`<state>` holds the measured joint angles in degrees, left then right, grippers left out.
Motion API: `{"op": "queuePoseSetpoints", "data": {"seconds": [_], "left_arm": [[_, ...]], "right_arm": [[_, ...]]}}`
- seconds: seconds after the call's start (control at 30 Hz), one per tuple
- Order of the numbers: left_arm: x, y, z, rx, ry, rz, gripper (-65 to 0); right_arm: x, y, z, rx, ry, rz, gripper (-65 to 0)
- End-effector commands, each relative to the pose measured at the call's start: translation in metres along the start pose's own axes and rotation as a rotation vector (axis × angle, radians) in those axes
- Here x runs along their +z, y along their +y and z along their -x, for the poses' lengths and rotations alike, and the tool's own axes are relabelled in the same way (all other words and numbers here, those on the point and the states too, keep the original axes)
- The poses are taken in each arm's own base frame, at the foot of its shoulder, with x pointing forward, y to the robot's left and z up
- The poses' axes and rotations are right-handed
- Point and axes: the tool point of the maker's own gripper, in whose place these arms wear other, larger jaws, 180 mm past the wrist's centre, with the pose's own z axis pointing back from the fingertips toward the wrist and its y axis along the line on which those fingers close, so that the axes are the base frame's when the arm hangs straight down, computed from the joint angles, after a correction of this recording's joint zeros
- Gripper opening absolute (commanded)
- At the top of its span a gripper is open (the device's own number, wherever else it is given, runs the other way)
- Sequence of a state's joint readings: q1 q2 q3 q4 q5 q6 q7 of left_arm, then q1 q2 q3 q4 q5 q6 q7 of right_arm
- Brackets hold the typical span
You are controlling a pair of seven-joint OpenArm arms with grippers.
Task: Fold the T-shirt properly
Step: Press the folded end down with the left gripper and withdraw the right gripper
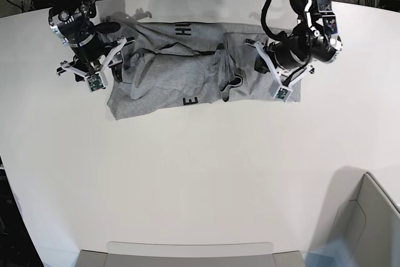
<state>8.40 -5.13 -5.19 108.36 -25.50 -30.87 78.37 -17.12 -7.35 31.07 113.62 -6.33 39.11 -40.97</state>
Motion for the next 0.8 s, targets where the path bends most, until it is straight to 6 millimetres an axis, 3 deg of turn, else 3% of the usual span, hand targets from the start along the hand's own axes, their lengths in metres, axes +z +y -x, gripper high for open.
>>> {"op": "queuePoseSetpoints", "data": {"seconds": [0.0, 0.13, 0.23, 0.33, 0.47, 0.63, 0.77], "left_arm": [[0.0, -0.013, -0.014, -0.031, -0.041, 0.035, -65.0], [-0.013, -0.061, -0.035, -0.1, -0.067, 0.144, -65.0], [-0.029, -0.085, -0.035, -0.129, -0.03, 0.212, -65.0], [-0.038, -0.087, -0.032, -0.132, 0.0, 0.229, -65.0], [-0.034, -0.087, -0.034, -0.143, -0.006, 0.221, -65.0], [-0.011, -0.093, -0.055, -0.201, -0.091, 0.204, -65.0], [0.008, -0.095, -0.073, -0.24, -0.158, 0.179, -65.0]], "right_arm": [[0.001, 0.002, -0.014, 0.01, -0.053, -0.01, -40.2], [0.0, -0.002, -0.02, 0.011, -0.063, -0.002, -40.2], [0.0, -0.002, -0.021, 0.011, -0.067, -0.001, -40.2], [0.0, -0.002, -0.021, 0.011, -0.067, -0.001, -40.2], [0.002, -0.006, -0.028, -0.017, -0.105, -0.005, -40.2], [0.012, -0.014, -0.039, -0.088, -0.184, -0.041, -40.1], [0.018, -0.029, -0.028, -0.085, -0.101, -0.1, -40.0]]}}
